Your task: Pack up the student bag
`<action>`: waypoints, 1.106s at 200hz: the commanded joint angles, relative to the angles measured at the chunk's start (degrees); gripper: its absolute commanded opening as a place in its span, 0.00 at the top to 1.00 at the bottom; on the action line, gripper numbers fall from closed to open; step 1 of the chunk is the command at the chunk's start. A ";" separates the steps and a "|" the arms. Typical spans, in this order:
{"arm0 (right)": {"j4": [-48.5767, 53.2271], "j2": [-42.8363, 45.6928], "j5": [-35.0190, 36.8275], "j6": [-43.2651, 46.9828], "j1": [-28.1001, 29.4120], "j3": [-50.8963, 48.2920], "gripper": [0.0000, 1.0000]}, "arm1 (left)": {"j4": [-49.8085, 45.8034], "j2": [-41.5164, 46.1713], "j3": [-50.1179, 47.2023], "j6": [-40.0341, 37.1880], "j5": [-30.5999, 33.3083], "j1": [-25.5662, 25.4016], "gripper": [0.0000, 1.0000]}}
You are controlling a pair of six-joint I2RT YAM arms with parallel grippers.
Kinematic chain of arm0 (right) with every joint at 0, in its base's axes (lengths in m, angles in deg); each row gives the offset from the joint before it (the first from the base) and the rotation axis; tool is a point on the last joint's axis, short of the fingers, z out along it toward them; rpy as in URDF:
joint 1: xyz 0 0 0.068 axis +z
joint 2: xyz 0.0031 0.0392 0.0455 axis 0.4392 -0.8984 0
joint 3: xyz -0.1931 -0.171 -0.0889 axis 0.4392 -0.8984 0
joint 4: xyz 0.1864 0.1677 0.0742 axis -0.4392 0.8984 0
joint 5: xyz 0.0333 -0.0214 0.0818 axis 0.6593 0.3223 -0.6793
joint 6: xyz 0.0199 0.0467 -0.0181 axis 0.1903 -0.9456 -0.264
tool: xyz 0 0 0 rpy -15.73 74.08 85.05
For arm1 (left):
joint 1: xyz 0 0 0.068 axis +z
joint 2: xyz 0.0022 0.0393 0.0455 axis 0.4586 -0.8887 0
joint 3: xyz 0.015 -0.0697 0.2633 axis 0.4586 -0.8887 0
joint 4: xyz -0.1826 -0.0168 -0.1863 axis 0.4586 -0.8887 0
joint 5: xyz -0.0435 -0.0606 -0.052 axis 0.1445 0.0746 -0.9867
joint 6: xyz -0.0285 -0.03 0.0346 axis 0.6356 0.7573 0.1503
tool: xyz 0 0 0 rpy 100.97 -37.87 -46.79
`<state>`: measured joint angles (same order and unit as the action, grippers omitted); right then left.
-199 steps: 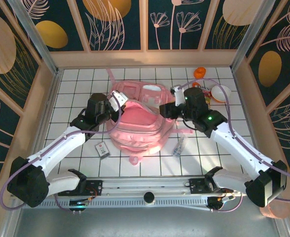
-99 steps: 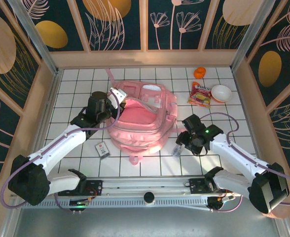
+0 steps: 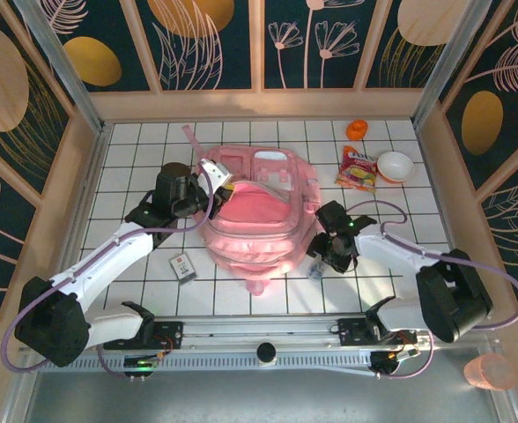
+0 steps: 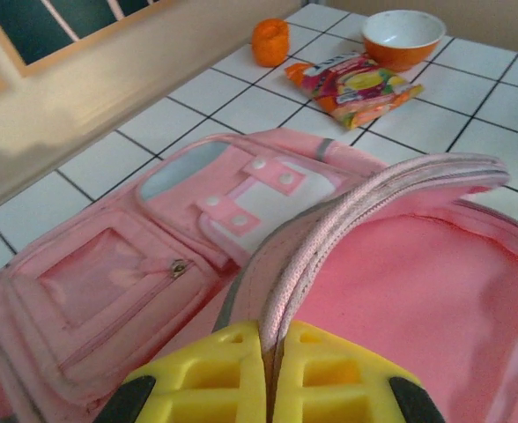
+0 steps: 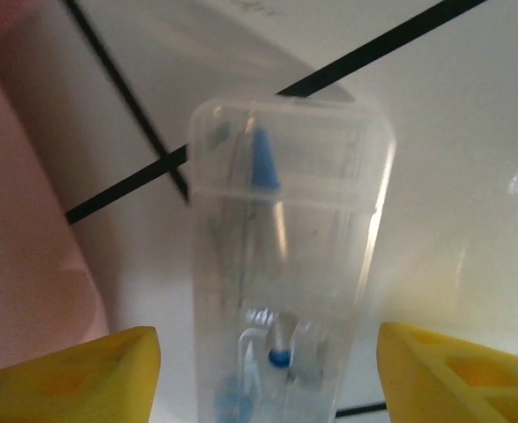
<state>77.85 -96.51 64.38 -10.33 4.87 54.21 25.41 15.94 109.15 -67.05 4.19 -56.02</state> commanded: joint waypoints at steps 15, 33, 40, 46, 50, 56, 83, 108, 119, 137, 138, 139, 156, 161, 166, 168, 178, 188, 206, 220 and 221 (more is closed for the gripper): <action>-1.29 -3.90 1.28 3.19 -1.94 0.74 0.37 | 6.12 3.08 -0.23 3.20 -3.92 -0.01 1.00; -2.33 -4.99 1.26 4.72 -2.99 0.72 0.46 | 5.93 3.06 -0.38 3.17 -1.83 -0.01 1.00; -2.17 -5.18 1.43 5.15 -3.20 0.91 0.52 | 5.78 2.96 -0.37 3.06 -0.99 -0.01 1.00; -1.68 -5.05 1.98 5.47 -3.29 1.25 0.56 | 5.69 2.88 -0.28 3.05 -0.39 -0.01 1.00; -1.24 -4.87 2.46 5.58 -3.31 1.45 0.58 | 5.73 2.87 -0.21 3.13 -0.12 -0.05 1.00; -0.61 -4.51 3.12 5.77 -3.38 1.82 0.60 | 5.84 2.83 -0.14 3.22 0.27 -0.01 1.00; 0.52 0.47 5.24 7.51 -3.78 2.93 0.62 | 6.00 2.05 0.29 3.73 1.63 -0.01 1.00; -1.31 7.81 8.31 13.24 -3.93 5.21 0.64 | 6.43 1.40 0.98 4.57 1.44 -0.01 1.00; -3.97 11.64 8.54 18.97 -3.93 6.46 0.64 | 6.65 1.22 1.18 4.78 1.40 -0.01 1.00; -10.73 17.59 6.92 30.79 -4.02 8.02 0.64 | 6.81 0.86 1.71 5.06 0.90 0.02 1.00; -11.32 17.94 6.69 31.56 -4.02 8.15 0.64 | 6.82 0.81 1.68 5.07 0.87 0.00 1.00; -11.80 18.21 6.45 32.34 -3.98 8.21 0.64 | 6.82 0.78 1.71 5.07 0.85 0.00 1.00; -20.05 22.39 0.10 46.05 -3.94 8.95 0.63 | 7.13 0.45 2.09 5.90 0.20 -0.01 1.00; -22.49 23.32 -2.37 49.94 -3.90 9.02 0.62 | 7.37 0.35 2.09 6.31 -0.08 0.06 1.00; -24.82 24.07 -4.92 53.85 -3.92 8.93 0.61 | 7.67 0.30 2.09 6.80 -0.33 0.01 1.00; -25.49 24.36 -6.05 55.04 -3.87 8.79 0.60 | 7.81 0.25 2.12 7.00 -0.49 0.00 1.00; -29.30 25.29 -12.31 64.49 -3.92 8.50 0.59 | 8.67 0.02 2.03 8.18 -1.51 -0.01 1.00; -31.55 25.50 -18.27 73.93 -3.72 8.33 0.58 | 10.18 0.08 1.58 9.62 -2.41 -0.01 1.00; -31.91 24.15 -25.67 89.32 -1.85 9.45 0.61 | 12.15 0.20 0.87 10.89 -3.14 -0.01 1.00; -29.84 21.52 -24.64 99.00 1.74 11.18 0.63 | 12.45 -0.02 1.13 10.92 -3.02 -0.01 1.00; -29.58 21.27 -24.34 99.68 1.89 11.35 0.63 | 12.41 -0.02 1.08 10.94 -3.02 -0.01 1.00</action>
<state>50.84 -71.99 47.95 62.44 2.68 62.29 28.53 15.50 108.52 -59.35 3.34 -56.09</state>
